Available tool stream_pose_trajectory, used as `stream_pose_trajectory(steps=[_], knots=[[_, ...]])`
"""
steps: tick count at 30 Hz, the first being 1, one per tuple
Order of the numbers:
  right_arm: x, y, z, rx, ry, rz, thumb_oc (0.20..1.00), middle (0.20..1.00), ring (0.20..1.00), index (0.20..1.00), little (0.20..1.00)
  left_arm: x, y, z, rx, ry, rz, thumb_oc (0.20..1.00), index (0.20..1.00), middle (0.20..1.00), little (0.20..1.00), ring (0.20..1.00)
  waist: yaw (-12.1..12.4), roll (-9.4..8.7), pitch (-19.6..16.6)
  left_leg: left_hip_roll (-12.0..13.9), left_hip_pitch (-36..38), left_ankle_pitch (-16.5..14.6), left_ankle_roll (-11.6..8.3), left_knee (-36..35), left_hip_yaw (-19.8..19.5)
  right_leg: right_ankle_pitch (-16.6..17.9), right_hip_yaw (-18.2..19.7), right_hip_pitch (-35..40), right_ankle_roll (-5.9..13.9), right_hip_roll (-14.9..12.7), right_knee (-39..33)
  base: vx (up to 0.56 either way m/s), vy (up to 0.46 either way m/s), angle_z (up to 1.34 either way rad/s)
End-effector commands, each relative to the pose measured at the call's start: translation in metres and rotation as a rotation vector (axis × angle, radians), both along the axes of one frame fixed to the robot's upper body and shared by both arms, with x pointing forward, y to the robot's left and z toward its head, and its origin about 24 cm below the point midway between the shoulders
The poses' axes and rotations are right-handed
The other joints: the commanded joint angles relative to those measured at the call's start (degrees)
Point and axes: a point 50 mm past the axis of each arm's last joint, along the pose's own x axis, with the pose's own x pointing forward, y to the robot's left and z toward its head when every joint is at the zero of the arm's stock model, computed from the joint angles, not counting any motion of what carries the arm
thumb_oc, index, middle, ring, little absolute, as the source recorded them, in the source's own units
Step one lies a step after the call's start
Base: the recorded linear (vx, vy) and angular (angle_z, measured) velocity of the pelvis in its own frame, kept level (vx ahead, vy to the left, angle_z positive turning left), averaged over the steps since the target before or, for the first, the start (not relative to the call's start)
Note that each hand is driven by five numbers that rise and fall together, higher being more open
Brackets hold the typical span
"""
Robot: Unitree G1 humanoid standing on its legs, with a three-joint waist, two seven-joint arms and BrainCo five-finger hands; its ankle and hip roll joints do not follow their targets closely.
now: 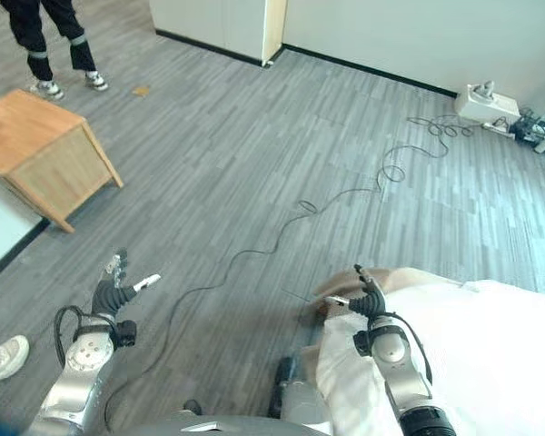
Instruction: Making the bed.
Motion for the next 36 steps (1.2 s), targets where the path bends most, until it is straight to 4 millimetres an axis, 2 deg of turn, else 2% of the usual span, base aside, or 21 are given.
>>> stream_pose_trajectory(steps=[1, 4, 6, 7, 8, 11, 13, 16, 17, 18, 19, 20, 25, 28, 30, 31, 32, 33, 34, 35, 36], knots=[[0.020, 0.022, 0.025, 0.033, -0.166, 0.029, 1.000, 1.000, 1.000, 1.000, 1.000, 0.018, 0.018, 0.046, 0.100, -0.203, -0.002, 1.000, 1.000, 1.000, 1.000, 1.000, 1.5, -2.97, 2.3, -1.4, 4.6, -13.9, -0.43, 4.6, 2.5, -6.0, -2.2, -7.3, 8.39, -6.5, 1.0, 0.49, -0.109, -0.30], [0.014, 0.023, 0.018, 0.035, -0.144, 0.033, 1.000, 1.000, 1.000, 1.000, 1.000, 0.021, 0.012, 0.044, 0.099, -0.203, -0.019, 1.000, 1.000, 1.000, 1.000, 1.000, 0.1, -3.30, 1.4, -0.7, 6.0, -16.2, -1.43, 7.8, 1.8, -6.6, 0.5, -5.8, 7.21, -5.2, 0.7, 0.50, -0.115, -0.05], [0.015, 0.024, 0.017, 0.024, -0.139, 0.046, 1.000, 1.000, 1.000, 1.000, 1.000, 0.022, 0.007, 0.044, 0.076, -0.213, -0.041, 1.000, 1.000, 1.000, 1.000, 1.000, -0.6, -2.57, 1.1, 3.9, 0.8, -8.4, -3.99, 27.4, 1.3, -9.4, 0.5, -2.1, 2.69, -2.4, 2.7, 0.47, -0.214, 0.46], [0.015, 0.024, 0.017, 0.024, -0.141, 0.046, 1.000, 1.000, 1.000, 1.000, 1.000, 0.022, 0.007, 0.045, 0.076, -0.213, -0.041, 1.000, 1.000, 1.000, 1.000, 1.000, -0.7, -2.41, 1.1, 4.4, 0.1, -8.7, -4.28, 28.5, 0.9, -9.5, 0.3, -2.1, 2.42, -2.1, 2.7, 0.41, -0.341, 0.23], [0.016, 0.027, 0.017, 0.035, -0.143, 0.047, 1.000, 1.000, 1.000, 1.000, 1.000, 0.022, 0.006, 0.046, 0.069, -0.218, -0.053, 1.000, 1.000, 1.000, 1.000, 1.000, 0.1, -3.14, 1.7, 6.7, -5.1, -2.2, -4.00, 43.4, -1.3, -11.6, 1.6, 1.6, -1.31, 1.4, 1.3, 0.27, -0.240, 0.03], [0.019, 0.028, 0.022, 0.046, -0.161, 0.056, 1.000, 1.000, 1.000, 1.000, 1.000, 0.023, 0.003, 0.049, 0.059, -0.227, -0.061, 1.000, 1.000, 1.000, 1.000, 1.000, 1.3, -4.77, 3.1, 5.0, -13.8, -5.3, -1.75, 52.7, -4.2, -12.3, 5.7, 6.4, -2.35, 2.6, -2.6, 0.45, -0.174, -0.54], [0.020, 0.029, 0.024, 0.051, -0.169, 0.059, 1.000, 1.000, 1.000, 1.000, 1.000, 0.023, 0.001, 0.049, 0.052, -0.230, -0.065, 1.000, 1.000, 1.000, 1.000, 1.000, 1.7, -5.90, 3.5, 3.5, -16.6, -5.3, -0.72, 51.7, -3.9, -11.4, 6.9, 7.2, -2.24, 1.7, -3.6, 0.17, 0.083, -0.86], [0.020, 0.029, 0.028, 0.028, -0.184, 0.078, 1.000, 1.000, 1.000, 1.000, 1.000, 0.023, -0.001, 0.054, 0.051, -0.255, -0.070, 1.000, 1.000, 1.000, 1.000, 1.000, 2.2, -5.91, 3.8, 0.8, -19.0, -6.9, -0.25, 36.7, -5.9, -11.5, 11.1, 8.8, -0.46, 1.5, -4.9, 0.27, 0.161, -0.82], [0.020, 0.028, 0.029, 0.009, -0.183, 0.089, 1.000, 1.000, 1.000, 1.000, 1.000, 0.022, 0.001, 0.053, 0.059, -0.254, -0.045, 1.000, 1.000, 1.000, 1.000, 1.000, 2.9, -5.27, 3.7, -2.3, -18.7, -5.2, -0.49, 21.5, -10.9, -11.6, 14.4, 9.9, 0.65, 1.8, -5.1, 0.48, 0.357, -0.64], [0.022, 0.030, 0.031, -0.013, -0.190, 0.116, 1.000, 1.000, 1.000, 1.000, 1.000, 0.022, 0.004, 0.054, 0.069, -0.264, -0.022, 1.000, 1.000, 1.000, 1.000, 1.000, 3.8, -4.59, 3.5, -4.1, -18.0, -1.4, -1.12, 14.1, -17.9, -11.8, 17.5, 10.3, 0.84, 2.7, -5.1, 0.38, 0.282, -0.87], [0.022, 0.030, 0.031, -0.014, -0.190, 0.116, 1.000, 1.000, 1.000, 1.000, 1.000, 0.022, 0.004, 0.054, 0.068, -0.264, -0.022, 1.000, 1.000, 1.000, 1.000, 1.000, 3.8, -4.60, 3.5, -4.1, -17.7, -0.8, -1.16, 13.3, -17.8, -11.7, 17.5, 10.2, 0.79, 2.7, -5.1, 0.34, 0.257, -1.04], [0.023, 0.032, 0.035, -0.042, -0.199, 0.141, 1.000, 1.000, 1.000, 1.000, 1.000, 0.021, 0.006, 0.054, 0.064, -0.276, 0.013, 1.000, 1.000, 1.000, 1.000, 1.000, 4.3, -3.82, 3.4, -4.3, -17.4, 1.3, -2.18, 8.8, -24.4, -12.4, 21.4, 11.4, 0.72, 3.6, -4.1, 0.18, 0.140, -1.41], [0.012, 0.020, 0.044, -0.103, -0.233, 0.132, 1.000, 1.000, 1.000, 1.000, 1.000, 0.023, 0.004, 0.055, 0.053, -0.285, 0.019, 1.000, 1.000, 1.000, 1.000, 1.000, 2.3, -2.32, 2.0, -1.4, -14.6, 2.3, -1.51, 5.5, -19.3, -15.4, 25.9, 11.1, 1.18, 3.4, 1.0, 0.27, 0.325, -1.92], [0.002, 0.016, 0.044, -0.117, -0.230, 0.120, 1.000, 1.000, 1.000, 1.000, 1.000, 0.026, 0.008, 0.059, 0.117, -0.281, -0.003, 1.000, 1.000, 1.000, 1.000, 1.000, -0.3, -1.98, 0.7, -1.9, -10.4, 1.5, -0.20, 3.5, -13.4, -14.8, 27.6, 8.7, 3.52, 2.3, 5.7, 0.19, 0.274, -1.16], [0.003, 0.019, 0.049, -0.127, -0.248, 0.138, 1.000, 1.000, 1.000, 1.000, 1.000, 0.025, 0.015, 0.064, 0.157, -0.289, 0.008, 1.000, 1.000, 1.000, 1.000, 1.000, -0.6, -1.08, 0.7, -1.2, -7.9, 1.1, 0.27, 2.4, -8.7, -13.4, 25.7, 5.4, 4.85, 1.5, 9.4, 0.07, 0.192, -1.69], [0.005, 0.019, 0.053, -0.133, -0.269, 0.144, 1.000, 1.000, 1.000, 1.000, 1.000, 0.024, 0.021, 0.068, 0.183, -0.292, 0.016, 1.000, 1.000, 1.000, 1.000, 1.000, -0.4, -0.26, 0.9, -0.8, -6.8, 0.3, 0.47, 2.2, -6.1, -12.7, 20.3, 3.6, 5.31, -0.3, 11.4, 0.00, 0.198, -2.30], [0.010, 0.023, 0.063, -0.142, -0.312, 0.167, 1.000, 1.000, 1.000, 1.000, 1.000, 0.022, 0.030, 0.072, 0.238, -0.288, 0.029, 1.000, 1.000, 1.000, 1.000, 1.000, 0.2, 1.12, 1.2, -0.5, -5.6, -1.4, 0.90, 3.4, -1.5, -12.7, 7.0, 2.1, 4.98, -5.0, 14.0, 0.07, 0.268, -2.06], [0.013, 0.025, 0.067, -0.154, -0.325, 0.184, 1.000, 1.000, 1.000, 1.000, 1.000, 0.019, 0.036, 0.073, 0.258, -0.278, 0.048, 1.000, 1.000, 1.000, 1.000, 1.000, 1.1, 1.83, 0.9, -0.3, -4.4, -3.2, 0.86, 3.8, 1.1, -14.2, -0.7, 2.8, 4.33, -7.4, 14.8, 0.08, 0.191, -1.71], [0.013, 0.025, 0.067, -0.154, -0.325, 0.185, 1.000, 1.000, 1.000, 1.000, 1.000, 0.019, 0.036, 0.073, 0.258, -0.277, 0.049, 1.000, 1.000, 1.000, 1.000, 1.000, 1.0, 1.82, 1.0, -0.3, -4.2, -3.4, 0.85, 3.9, 1.1, -14.4, -0.7, 2.9, 4.35, -7.4, 15.1, 0.10, 0.161, -1.90], [0.017, 0.027, 0.072, -0.183, -0.334, 0.219, 1.000, 1.000, 1.000, 1.000, 1.000, 0.015, 0.042, 0.069, 0.263, -0.251, 0.060, 1.000, 1.000, 1.000, 1.000, 1.000, 1.8, 2.45, 0.8, -0.7, -3.1, -4.0, 1.46, 4.0, 4.7, -13.6, -8.3, 1.9, 3.64, -8.9, 16.5, 0.06, 0.095, -1.69], [0.017, 0.028, 0.072, -0.191, -0.330, 0.228, 1.000, 1.000, 1.000, 1.000, 1.000, 0.014, 0.043, 0.069, 0.266, -0.247, 0.063, 1.000, 1.000, 1.000, 1.000, 1.000, 1.7, 2.52, 0.8, -0.7, -2.4, -4.5, 1.48, 3.8, 6.1, -13.0, -9.1, 0.9, 3.85, -8.9, 16.3, 0.09, 0.075, -1.24]])
